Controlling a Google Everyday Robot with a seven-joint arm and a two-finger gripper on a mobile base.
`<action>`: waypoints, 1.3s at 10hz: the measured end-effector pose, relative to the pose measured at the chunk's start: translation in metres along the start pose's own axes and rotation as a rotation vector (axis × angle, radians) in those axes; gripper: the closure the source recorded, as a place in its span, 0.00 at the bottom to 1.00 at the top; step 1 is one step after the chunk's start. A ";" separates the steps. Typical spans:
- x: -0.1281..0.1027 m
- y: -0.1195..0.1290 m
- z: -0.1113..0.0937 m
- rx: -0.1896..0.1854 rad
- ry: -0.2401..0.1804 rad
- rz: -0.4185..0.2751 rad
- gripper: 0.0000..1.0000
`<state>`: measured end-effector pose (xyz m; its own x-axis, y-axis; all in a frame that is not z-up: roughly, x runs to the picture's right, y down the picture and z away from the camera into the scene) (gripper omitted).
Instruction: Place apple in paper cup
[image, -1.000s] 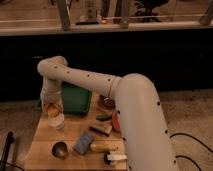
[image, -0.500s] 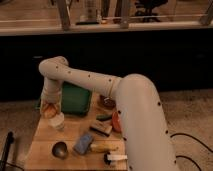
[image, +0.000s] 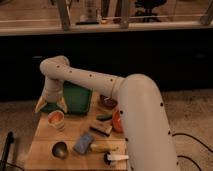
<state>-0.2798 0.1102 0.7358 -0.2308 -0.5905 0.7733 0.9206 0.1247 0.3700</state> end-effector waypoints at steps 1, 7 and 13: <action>0.000 0.000 -0.001 0.003 0.006 -0.001 0.20; 0.002 -0.001 -0.009 0.012 0.028 0.000 0.20; 0.005 0.002 -0.015 -0.009 0.014 0.000 0.20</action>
<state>-0.2744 0.0951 0.7324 -0.2262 -0.6018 0.7659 0.9236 0.1172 0.3649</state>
